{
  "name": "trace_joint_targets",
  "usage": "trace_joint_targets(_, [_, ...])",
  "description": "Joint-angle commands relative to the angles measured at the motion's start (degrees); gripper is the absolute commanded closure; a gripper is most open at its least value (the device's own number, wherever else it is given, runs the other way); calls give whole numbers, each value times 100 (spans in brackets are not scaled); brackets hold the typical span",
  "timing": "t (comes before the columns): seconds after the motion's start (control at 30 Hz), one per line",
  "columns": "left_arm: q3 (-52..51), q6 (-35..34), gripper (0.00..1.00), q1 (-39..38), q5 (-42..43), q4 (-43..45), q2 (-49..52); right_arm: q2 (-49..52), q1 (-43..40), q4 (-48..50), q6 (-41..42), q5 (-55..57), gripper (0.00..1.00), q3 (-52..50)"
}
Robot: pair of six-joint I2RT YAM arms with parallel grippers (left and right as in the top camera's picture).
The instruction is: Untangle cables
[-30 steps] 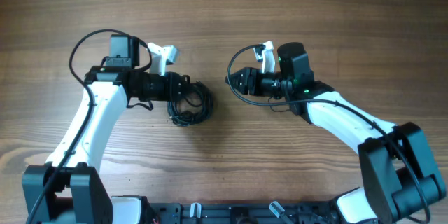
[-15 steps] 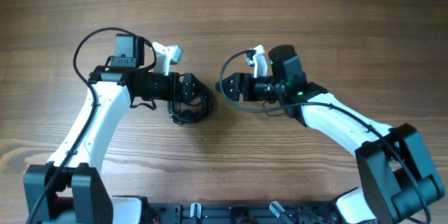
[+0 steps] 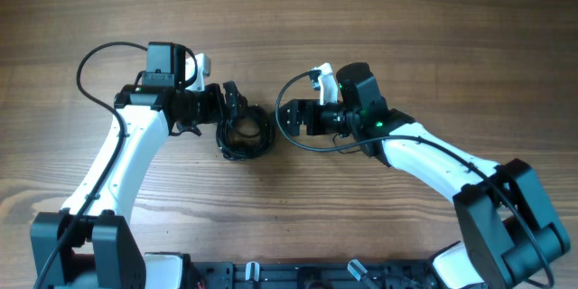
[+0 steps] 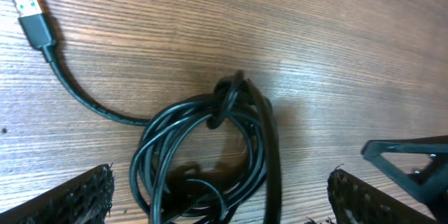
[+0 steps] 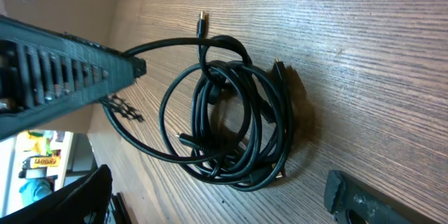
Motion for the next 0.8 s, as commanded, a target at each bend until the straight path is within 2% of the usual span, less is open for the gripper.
trace_joint_targets(0.0, [0,-619,0,26,713,247,-7,81,70,26,-94,28,0,57])
trace_joint_targets(0.1, [0,-1012,0,26,691,339,-7,85,214,70,-96,33,0,57])
trace_joint_targets(0.27, [0,-1008,0,26,-555,649,-4,85,503,291,-247,107,0,57])
trace_joint_targets(0.37, [0,-1012,0,20,-378,654,-4,85,610,391,-258,227,0,57])
trace_joint_targets(0.5, [0,-1036,0,11,-546,929,-4,85,855,772,-570,227,0,57])
trace_joint_targets(0.67, [0,-2380,0,11,-1703,638,0,195,1250,1056,-739,1047,0,57])
trace_joint_targets(0.77, [0,-2413,0,11,-1781,619,0,337,1390,1222,-739,1239,0,57])
